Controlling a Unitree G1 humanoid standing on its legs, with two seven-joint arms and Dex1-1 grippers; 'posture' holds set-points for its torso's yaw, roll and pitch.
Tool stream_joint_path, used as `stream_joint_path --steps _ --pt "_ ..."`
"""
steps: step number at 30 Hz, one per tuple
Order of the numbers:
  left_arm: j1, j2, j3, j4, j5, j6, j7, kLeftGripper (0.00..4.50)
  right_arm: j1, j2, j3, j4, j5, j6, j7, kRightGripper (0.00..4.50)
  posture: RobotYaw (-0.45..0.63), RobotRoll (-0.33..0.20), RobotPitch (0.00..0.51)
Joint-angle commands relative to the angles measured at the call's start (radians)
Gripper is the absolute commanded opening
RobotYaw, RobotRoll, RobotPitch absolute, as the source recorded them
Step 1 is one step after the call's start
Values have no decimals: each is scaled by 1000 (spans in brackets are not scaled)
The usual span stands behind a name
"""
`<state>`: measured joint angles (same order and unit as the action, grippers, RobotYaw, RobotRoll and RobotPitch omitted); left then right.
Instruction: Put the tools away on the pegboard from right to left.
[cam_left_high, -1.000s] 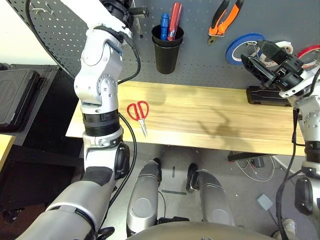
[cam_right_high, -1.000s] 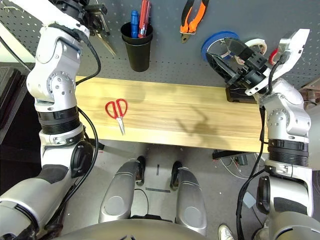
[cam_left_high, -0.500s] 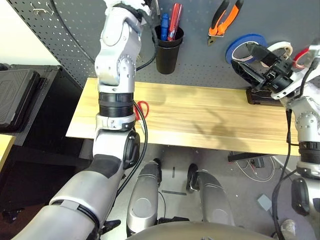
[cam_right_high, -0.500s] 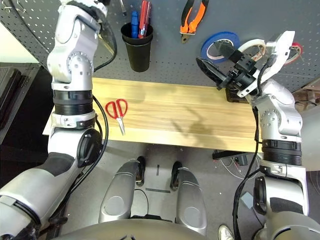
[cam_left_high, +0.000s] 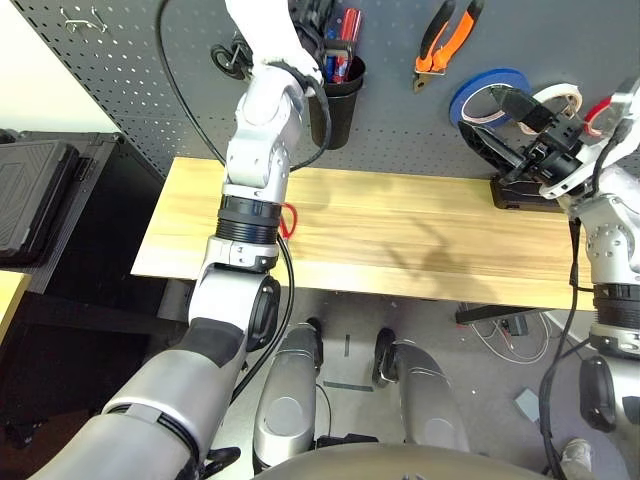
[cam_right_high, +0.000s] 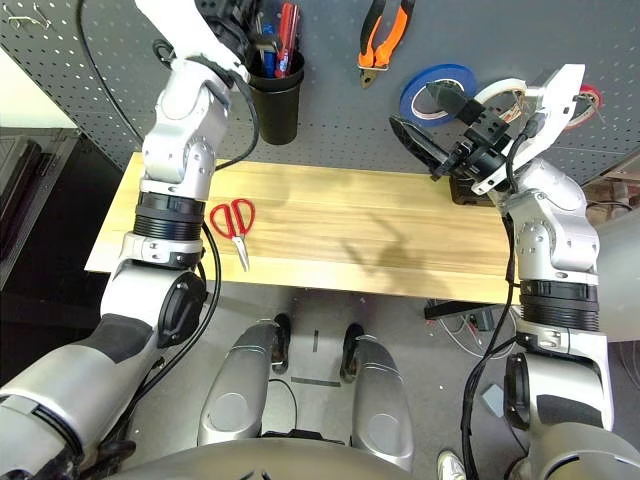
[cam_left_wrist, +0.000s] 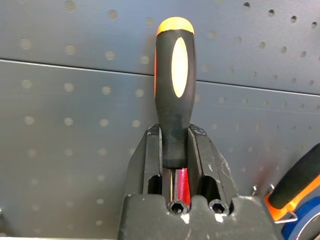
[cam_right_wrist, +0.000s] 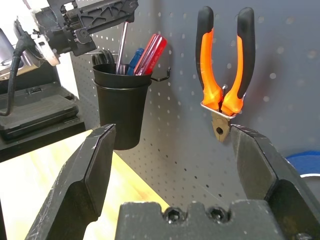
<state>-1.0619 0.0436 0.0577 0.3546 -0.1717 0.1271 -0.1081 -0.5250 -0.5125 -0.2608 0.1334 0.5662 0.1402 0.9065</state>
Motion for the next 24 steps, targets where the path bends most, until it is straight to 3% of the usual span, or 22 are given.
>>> stream_joint_path --steps 1,9,10,19,24 --pt "12 -12 -18 -21 17 -3 -3 1327 0 2 5 24 -17 -24 6 4500 106 0 191" --pt "8 -11 -6 -38 14 14 2 4284 -1 8 14 54 -31 -56 15 4500 110 0 189" --pt "8 -9 -7 -45 17 13 2 4471 -1 10 16 56 -32 -59 16 4500 111 0 189" --pt "14 37 31 -221 -6 88 18 4471 11 25 28 53 -28 -62 26 4500 115 0 193" --pt "73 95 51 -423 -37 216 8 4471 18 33 28 51 -23 -63 33 4500 126 0 201"
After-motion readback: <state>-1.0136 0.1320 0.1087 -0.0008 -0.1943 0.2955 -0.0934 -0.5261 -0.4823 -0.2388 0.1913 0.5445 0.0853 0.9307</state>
